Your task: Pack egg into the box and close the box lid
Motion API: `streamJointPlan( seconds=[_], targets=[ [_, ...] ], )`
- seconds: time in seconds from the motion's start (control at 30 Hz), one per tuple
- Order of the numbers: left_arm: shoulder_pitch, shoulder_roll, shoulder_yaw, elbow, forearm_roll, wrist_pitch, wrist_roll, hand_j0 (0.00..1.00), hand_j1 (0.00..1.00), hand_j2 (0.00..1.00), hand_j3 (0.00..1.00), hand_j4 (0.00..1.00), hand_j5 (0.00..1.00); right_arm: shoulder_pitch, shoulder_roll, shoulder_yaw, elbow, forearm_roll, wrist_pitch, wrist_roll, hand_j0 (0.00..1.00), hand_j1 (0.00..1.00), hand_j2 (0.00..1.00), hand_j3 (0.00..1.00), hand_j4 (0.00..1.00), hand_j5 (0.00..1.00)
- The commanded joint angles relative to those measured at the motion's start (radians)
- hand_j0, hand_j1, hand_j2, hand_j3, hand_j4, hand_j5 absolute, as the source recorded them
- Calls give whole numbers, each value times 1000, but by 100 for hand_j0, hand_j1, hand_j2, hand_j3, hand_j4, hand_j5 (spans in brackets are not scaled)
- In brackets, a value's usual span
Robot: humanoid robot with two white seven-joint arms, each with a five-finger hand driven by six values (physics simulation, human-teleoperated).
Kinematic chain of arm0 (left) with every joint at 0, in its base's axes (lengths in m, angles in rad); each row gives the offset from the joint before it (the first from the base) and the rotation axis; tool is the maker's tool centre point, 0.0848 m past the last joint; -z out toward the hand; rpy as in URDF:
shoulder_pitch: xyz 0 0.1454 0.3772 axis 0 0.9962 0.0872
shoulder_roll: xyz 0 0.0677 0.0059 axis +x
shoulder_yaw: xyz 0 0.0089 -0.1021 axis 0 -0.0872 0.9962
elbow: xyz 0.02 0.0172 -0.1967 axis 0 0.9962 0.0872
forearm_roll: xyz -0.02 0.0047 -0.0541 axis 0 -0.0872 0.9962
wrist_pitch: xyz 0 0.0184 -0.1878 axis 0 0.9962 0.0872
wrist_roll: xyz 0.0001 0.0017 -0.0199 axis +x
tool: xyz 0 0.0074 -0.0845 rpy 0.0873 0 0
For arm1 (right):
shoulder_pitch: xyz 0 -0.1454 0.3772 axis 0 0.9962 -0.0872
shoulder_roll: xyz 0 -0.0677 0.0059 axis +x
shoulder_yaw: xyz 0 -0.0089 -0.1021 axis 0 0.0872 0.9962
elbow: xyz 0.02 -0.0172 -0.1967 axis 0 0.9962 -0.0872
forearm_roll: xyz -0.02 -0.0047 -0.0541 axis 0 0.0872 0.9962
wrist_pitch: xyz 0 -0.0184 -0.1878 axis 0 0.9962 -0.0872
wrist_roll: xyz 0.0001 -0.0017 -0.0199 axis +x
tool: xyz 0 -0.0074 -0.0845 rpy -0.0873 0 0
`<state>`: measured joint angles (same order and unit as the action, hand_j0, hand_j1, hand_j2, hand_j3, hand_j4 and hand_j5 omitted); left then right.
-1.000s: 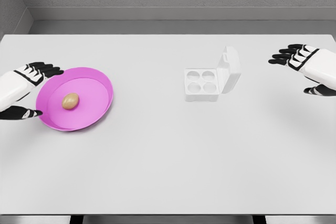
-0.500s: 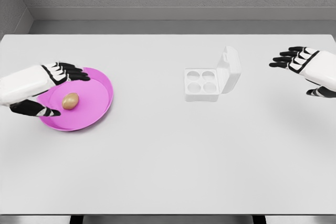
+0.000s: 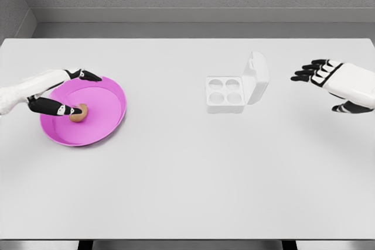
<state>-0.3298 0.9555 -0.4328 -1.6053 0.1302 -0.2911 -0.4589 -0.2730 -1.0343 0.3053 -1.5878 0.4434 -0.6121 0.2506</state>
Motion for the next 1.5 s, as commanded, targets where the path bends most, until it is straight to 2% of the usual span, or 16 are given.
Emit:
streamJointPlan(
  seconds=[0.0,0.07,0.17,0.37,0.5,0.83,0.97,1.07,1.47],
  targets=[
    [0,-12,-58,13,-11,6,0,76,76,76,76,76,76,0,10,0,12,-5,1,15,100,100,100,100,100,100],
    [0,-24,-67,15,-18,6,0,76,76,76,76,76,76,-2,11,3,15,-6,1,41,100,100,100,100,100,100],
    [0,-53,-64,39,-83,55,2,76,76,76,76,76,76,-3,11,5,20,-6,1,42,100,100,100,100,100,100],
    [-3,-90,-46,61,-190,64,2,77,77,77,77,77,77,-14,25,5,35,-6,1,42,100,100,100,100,100,100],
    [-2,-103,-23,76,-218,64,2,77,77,77,77,77,77,-15,25,5,52,-6,1,42,100,100,100,100,100,100],
    [12,-112,5,120,-241,64,3,77,77,77,77,77,77,-41,65,14,95,-6,1,42,100,100,100,100,100,100],
    [11,-123,8,150,-241,64,2,77,77,77,77,77,77,-95,68,69,131,-6,1,46,98,98,98,98,98,98],
    [11,-127,13,165,-247,64,2,77,77,77,77,77,77,-97,69,71,132,-6,1,46,95,95,95,95,95,95],
    [12,-155,11,168,-273,66,3,74,74,74,74,74,74,-109,97,71,161,-5,1,46,95,95,95,95,95,95]
  ],
)
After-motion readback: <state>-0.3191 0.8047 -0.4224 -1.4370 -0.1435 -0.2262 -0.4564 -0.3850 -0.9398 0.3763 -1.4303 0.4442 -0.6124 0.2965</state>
